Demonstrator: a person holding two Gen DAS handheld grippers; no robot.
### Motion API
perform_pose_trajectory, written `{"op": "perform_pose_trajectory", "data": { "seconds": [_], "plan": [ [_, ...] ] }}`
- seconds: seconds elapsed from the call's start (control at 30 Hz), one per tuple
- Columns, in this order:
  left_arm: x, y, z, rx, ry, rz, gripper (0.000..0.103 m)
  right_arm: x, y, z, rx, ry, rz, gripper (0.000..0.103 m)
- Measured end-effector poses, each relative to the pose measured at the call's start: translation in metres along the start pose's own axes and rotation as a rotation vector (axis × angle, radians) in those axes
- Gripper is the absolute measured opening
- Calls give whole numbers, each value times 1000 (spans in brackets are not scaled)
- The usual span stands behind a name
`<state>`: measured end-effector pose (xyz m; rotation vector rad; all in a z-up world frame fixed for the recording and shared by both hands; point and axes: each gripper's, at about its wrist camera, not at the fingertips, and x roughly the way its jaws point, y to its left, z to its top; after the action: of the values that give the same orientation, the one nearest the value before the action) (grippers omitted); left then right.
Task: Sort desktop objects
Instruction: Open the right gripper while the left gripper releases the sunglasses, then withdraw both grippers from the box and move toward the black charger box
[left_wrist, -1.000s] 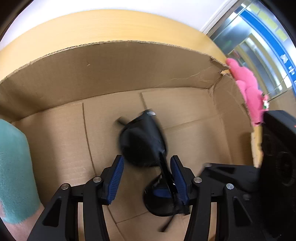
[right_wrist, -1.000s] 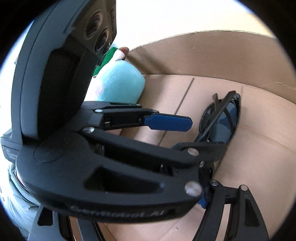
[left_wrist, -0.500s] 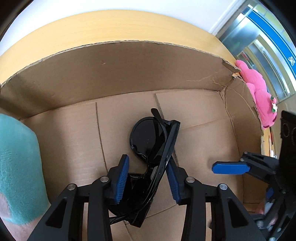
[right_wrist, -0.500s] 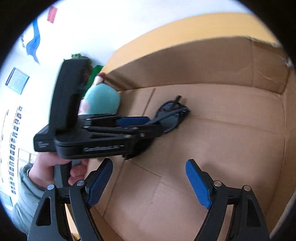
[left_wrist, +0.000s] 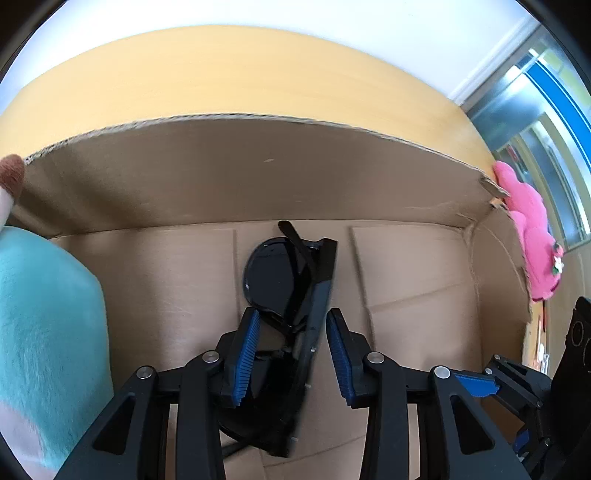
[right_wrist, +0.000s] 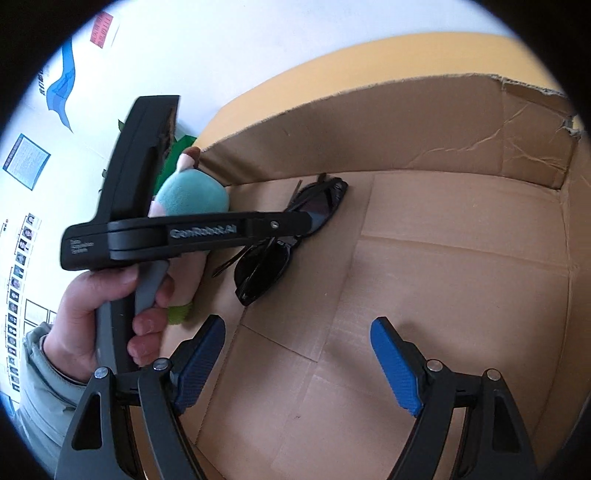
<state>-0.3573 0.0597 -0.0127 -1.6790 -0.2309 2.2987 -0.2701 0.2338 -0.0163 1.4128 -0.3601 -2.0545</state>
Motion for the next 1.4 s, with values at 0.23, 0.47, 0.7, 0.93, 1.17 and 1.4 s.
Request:
{"op": "perform_pose_trajectory", "data": {
  "seconds": [0.23, 0.47, 0.7, 0.93, 1.17, 1.4],
  "plan": [
    [-84, -29, -24, 127, -193, -8, 76, -27, 38, -18, -88, -76, -104, 81],
    [-189, -27, -109, 200, -471, 15, 102, -105, 88, -90, -200, -235, -284, 82],
    [-224, -4, -211, 198, -583, 53, 102, -137, 121, -170, -255, -345, -408, 83],
    [-234, -30, -292, 251, -614, 50, 102, -146, 146, -212, -250, -407, -430, 83],
    [-244, -60, -337, 257, -693, 51, 103, -162, 173, -242, -295, -480, -456, 83],
    [-229, -71, -355, 246, -636, -31, 103, -175, 148, -266, -232, -472, -413, 83]
  ]
}}
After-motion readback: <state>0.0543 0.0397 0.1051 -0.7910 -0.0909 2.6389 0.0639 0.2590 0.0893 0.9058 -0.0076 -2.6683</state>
